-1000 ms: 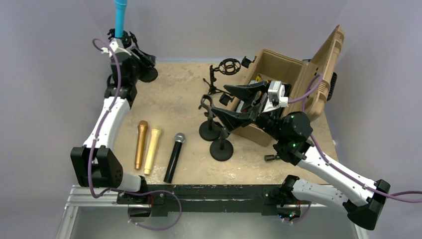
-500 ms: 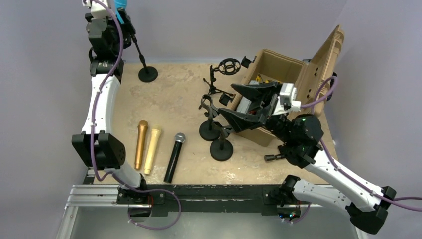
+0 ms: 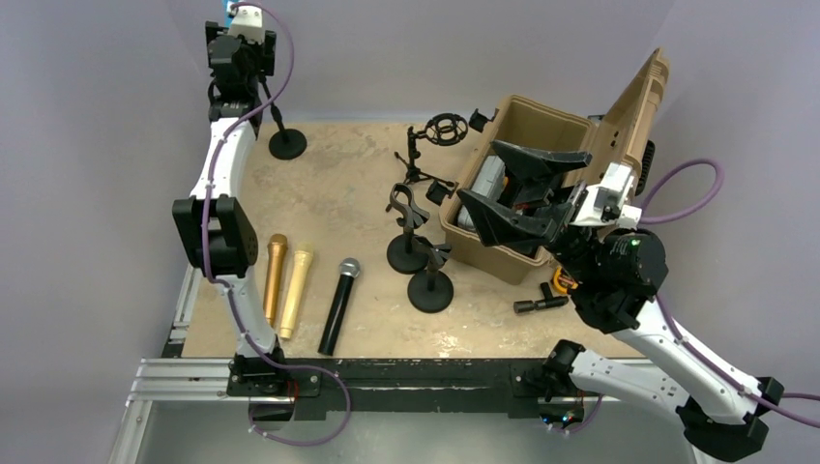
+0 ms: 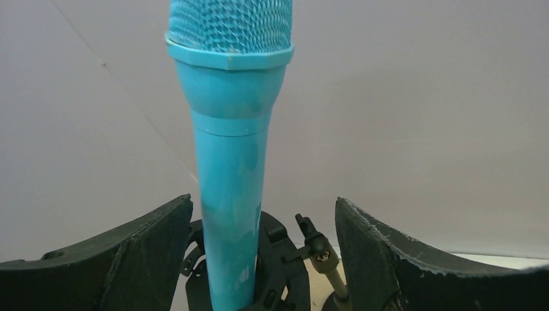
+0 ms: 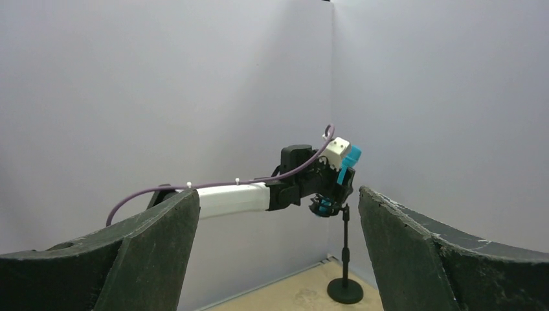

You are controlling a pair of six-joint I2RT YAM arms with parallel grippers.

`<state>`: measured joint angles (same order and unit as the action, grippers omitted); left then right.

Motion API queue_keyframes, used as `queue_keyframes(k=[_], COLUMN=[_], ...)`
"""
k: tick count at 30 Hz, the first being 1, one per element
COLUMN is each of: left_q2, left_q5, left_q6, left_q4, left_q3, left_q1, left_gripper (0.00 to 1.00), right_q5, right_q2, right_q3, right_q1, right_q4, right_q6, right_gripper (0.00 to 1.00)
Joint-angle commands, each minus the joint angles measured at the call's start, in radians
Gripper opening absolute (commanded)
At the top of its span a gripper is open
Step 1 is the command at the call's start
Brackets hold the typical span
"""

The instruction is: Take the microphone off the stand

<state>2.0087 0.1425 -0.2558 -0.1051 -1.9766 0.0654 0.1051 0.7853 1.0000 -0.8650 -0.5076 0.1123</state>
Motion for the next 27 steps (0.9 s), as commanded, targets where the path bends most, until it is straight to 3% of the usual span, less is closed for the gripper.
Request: queue_keyframes(k=[1, 9, 17, 24, 27], left_q2=[0.066, 0.183, 0.226, 0.202, 0.191], left_q5=[0.065, 0.133, 0.144, 0.062, 0.069], left_q6=[-0.117, -0.211, -0.249, -0.226, -0.216], left_q4=[-0.107, -0.245, -0.326, -0.294, -0.292], left_q3=[-0.117, -0.182, -0.195, -0.210, -0.224], left_q1=[0.008, 0.011, 0.019, 0.020, 0.020], left_gripper=[0.79, 0.75, 0.43, 0.24, 0.22], right_q5=[-0.083, -0.102, -0.101, -0.095, -0.094], right_q2=[0.020, 0.088, 0.147, 0.179, 0.180], right_q3=[0.020, 0.040, 0.073, 0.080, 0.082], right_q1=[-0.004, -0.003, -0.003, -0.003, -0.003], right_q4=[0.001, 0.013, 0.012, 0.009, 0.010], right_q6=[-0.009, -0.001, 0.011, 0.023, 0.032], right_gripper=[0.91, 0.91, 0.91, 0.91, 0.91])
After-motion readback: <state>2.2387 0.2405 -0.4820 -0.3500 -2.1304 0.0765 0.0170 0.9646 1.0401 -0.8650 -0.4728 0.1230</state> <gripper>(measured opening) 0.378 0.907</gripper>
